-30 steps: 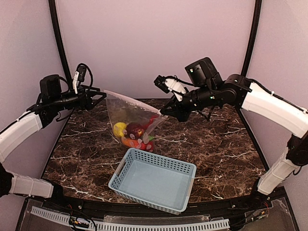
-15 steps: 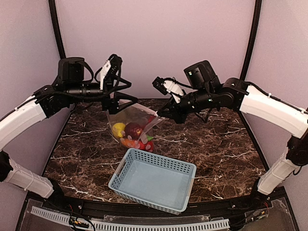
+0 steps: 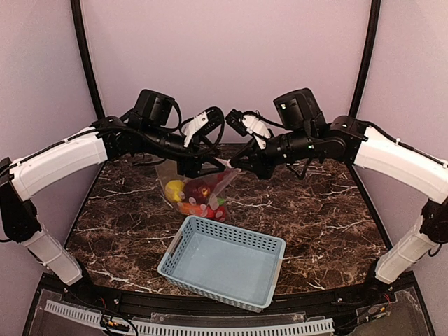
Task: Place the food in the zip-top bag and seal the zipper
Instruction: Zip the zipper on the zipper food storage bag, then pass from the right arm to the left
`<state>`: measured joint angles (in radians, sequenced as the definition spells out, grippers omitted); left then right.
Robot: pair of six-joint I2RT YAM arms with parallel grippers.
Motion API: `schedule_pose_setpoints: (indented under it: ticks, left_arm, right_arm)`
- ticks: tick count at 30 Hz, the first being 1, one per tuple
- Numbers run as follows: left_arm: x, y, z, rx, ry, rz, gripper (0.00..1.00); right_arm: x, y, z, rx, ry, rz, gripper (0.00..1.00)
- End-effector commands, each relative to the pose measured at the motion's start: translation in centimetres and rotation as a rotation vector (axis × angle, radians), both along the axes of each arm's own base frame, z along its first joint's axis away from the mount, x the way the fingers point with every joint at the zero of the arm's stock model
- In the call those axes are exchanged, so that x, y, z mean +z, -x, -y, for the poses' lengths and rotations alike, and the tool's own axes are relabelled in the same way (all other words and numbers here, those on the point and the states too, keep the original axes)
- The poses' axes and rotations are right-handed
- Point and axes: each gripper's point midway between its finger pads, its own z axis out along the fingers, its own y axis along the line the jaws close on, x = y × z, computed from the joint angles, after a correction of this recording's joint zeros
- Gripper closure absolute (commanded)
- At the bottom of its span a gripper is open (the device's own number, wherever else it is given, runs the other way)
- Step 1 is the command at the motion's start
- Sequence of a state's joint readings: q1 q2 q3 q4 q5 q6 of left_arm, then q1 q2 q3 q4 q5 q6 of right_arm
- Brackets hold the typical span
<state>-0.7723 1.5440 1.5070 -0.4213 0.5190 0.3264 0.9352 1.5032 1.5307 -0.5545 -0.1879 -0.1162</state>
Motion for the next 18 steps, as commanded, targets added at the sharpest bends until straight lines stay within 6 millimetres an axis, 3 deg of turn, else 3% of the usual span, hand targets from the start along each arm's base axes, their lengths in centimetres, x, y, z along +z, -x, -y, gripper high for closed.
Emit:
schedule_pose_setpoints:
  ticks: [1,4,7,13,18]
  left_arm:
    - [0.4,0.9,-0.3,-0.033,-0.021,-0.013,0.52]
    - [0.2,1.0,-0.3,-0.033,-0.030,-0.020,0.78]
    - [0.2,0.9,-0.6,-0.022,-0.038,-0.012,0.96]
    - [0.5,0.8,-1.0,-0.001,-0.036,0.005,0.99]
    - [0.6,0.7,-1.2,0.013,-0.033,0.018,0.99]
  right_arm:
    - [1.6,-0.1,-0.1,0.008,-0.061,0.033,0.98]
    - [1.6,-0.1,-0.1,0.006,-0.065,0.034,0.97]
    - [1.8,0.1,0.2,0.000,-0.075,0.034,0.94]
    - [1.3,0.3,1.1,-0.021,-0.081,0.026,0.60]
    - [0.6,0.3,2.0,-0.042,-0.083,0.013,0.57]
